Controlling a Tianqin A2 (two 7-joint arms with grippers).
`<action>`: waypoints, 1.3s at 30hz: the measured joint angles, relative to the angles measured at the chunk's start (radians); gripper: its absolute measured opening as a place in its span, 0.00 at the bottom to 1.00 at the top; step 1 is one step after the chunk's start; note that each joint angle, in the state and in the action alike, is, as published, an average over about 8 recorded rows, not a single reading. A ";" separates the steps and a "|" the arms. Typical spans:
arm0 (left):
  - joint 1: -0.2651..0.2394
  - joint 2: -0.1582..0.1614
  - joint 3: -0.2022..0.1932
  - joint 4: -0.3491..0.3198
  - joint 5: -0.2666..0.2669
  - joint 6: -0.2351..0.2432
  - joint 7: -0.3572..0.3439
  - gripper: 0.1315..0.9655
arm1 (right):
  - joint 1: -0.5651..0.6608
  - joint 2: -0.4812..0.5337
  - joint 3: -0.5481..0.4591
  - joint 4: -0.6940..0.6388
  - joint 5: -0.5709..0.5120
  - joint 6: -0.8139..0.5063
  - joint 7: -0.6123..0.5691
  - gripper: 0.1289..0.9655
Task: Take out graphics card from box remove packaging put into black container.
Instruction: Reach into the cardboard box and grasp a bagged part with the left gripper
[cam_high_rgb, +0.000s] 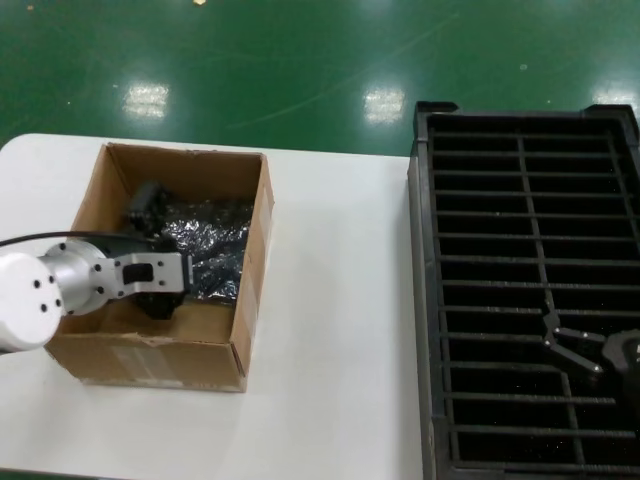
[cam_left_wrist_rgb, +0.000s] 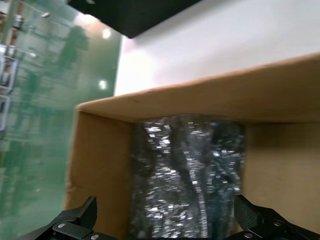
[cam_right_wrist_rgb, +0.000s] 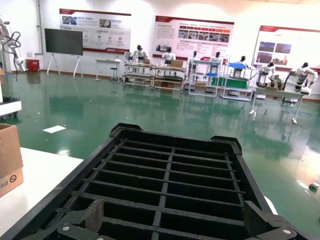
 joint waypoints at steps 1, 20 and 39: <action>-0.005 0.005 0.005 0.012 0.003 -0.001 0.006 1.00 | 0.000 0.000 0.000 0.000 0.000 0.000 0.000 1.00; -0.060 0.073 0.025 0.246 -0.076 -0.115 0.151 0.83 | 0.000 0.000 0.000 0.000 0.000 0.000 0.000 1.00; -0.076 0.080 0.024 0.300 -0.188 -0.149 0.268 0.44 | 0.000 0.000 0.000 0.000 0.000 0.000 0.000 1.00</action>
